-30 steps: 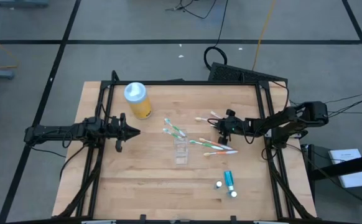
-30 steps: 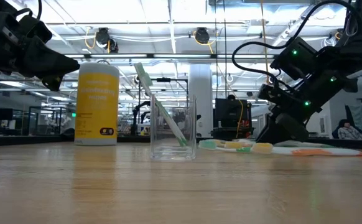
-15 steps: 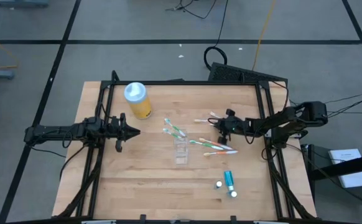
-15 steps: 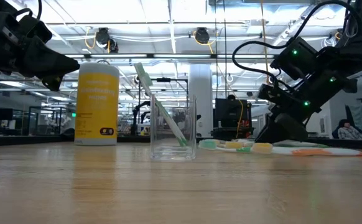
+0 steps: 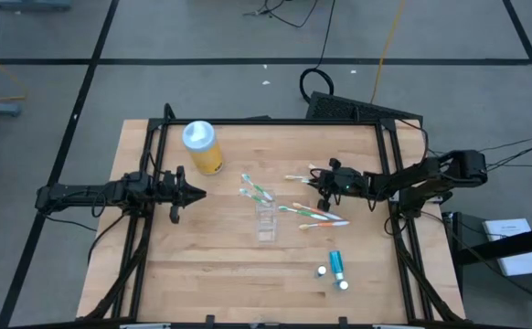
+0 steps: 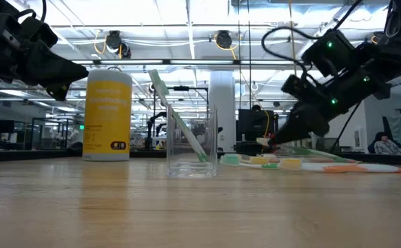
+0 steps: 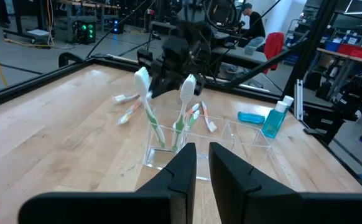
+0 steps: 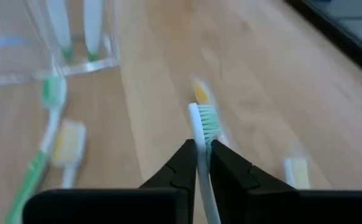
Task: Pick & Place toothbrushing station
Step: Put the green toothbrush into the transparent organizer
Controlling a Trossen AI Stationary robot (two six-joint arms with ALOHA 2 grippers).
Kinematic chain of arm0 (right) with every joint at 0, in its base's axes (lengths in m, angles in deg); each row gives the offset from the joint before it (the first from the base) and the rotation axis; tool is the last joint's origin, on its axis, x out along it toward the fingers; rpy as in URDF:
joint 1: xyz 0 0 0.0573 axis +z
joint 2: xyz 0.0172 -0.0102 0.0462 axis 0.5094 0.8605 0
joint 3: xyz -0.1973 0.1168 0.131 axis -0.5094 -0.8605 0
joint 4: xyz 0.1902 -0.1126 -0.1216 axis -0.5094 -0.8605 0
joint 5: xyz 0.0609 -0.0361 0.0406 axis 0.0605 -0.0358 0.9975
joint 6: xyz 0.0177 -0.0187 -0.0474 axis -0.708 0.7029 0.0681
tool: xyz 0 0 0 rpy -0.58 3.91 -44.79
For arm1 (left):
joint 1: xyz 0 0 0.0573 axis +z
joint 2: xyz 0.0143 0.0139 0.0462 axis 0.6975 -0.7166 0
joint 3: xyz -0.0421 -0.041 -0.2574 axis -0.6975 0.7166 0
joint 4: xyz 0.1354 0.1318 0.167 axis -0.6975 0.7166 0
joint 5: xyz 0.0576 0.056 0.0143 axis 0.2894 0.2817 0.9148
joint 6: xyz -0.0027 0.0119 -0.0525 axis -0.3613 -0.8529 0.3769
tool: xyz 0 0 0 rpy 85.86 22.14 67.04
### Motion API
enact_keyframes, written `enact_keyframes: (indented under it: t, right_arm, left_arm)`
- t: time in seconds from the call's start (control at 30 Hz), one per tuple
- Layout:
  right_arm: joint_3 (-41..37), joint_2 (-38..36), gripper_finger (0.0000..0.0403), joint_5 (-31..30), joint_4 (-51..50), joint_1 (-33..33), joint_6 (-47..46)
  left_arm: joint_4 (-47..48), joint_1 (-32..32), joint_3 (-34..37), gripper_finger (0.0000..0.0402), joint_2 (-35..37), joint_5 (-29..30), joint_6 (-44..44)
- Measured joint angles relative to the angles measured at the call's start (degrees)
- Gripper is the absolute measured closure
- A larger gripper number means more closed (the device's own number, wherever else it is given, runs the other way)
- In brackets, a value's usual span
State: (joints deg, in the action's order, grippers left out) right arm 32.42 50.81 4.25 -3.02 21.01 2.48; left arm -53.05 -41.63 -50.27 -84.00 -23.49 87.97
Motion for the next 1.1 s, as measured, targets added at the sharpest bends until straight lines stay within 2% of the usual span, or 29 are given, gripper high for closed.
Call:
enact_keyframes:
  t: [0.33,0.67,0.87,0.97,1.1]
  right_arm:
    - [0.04,-2.33,0.0375,8.8,13.65,2.82,-3.3]
    - [0.04,-2.31,0.0376,8.69,27.65,4.17,-3.57]
    - [3.6,-1.9,0.0376,10.33,28.62,4.17,-3.58]
    - [6.63,-0.54,0.0376,13.13,28.25,4.51,-3.74]
    - [11.27,3.08,0.0376,13.15,28.04,5.81,-2.72]
  left_arm:
    - [-0.02,0.01,-0.01,0.0353,0.0,0.0,-0.01]
    - [0.0,-0.01,-0.01,0.0353,0.0,0.0,-0.01]
    - [0.0,0.01,-0.01,0.0353,0.0,0.0,-0.01]
    - [0.0,0.01,0.01,0.0353,0.0,0.0,0.01]
    - [-0.01,0.01,0.0,0.0353,0.0,0.0,0.01]
